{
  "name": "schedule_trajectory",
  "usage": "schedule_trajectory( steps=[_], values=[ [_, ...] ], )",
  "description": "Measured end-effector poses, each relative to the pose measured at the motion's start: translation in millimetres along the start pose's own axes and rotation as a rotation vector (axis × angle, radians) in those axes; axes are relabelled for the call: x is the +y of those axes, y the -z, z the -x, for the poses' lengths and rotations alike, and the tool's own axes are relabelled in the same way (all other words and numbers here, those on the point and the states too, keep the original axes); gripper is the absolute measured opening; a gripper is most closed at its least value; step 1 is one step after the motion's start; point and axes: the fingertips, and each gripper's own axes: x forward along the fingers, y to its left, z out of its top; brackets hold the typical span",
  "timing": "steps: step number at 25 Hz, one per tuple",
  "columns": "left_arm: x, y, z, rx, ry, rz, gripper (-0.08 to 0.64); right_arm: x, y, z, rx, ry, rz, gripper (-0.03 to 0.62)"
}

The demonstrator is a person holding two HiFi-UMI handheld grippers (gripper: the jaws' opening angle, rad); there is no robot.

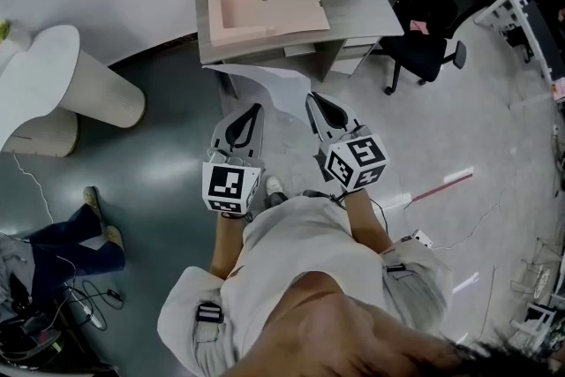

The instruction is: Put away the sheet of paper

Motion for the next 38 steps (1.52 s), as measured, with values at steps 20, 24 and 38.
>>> schedule_trajectory(
  steps=[20,24,38],
  values=[
    [36,19,-47,0.047,-0.021,0.038,0.02,-26,6,-52,0.042,-0.018,-0.018,0.018],
    [47,13,-69,0.051,-0.044,0.027,0.02,-42,-5,-74,0.031,-0.047,-0.016,0.018],
    [62,-10,-140,0.056,-0.116,-0.019,0.02,-101,-39,-117,-0.011,-0.136,-0.024,0.018]
  ],
)
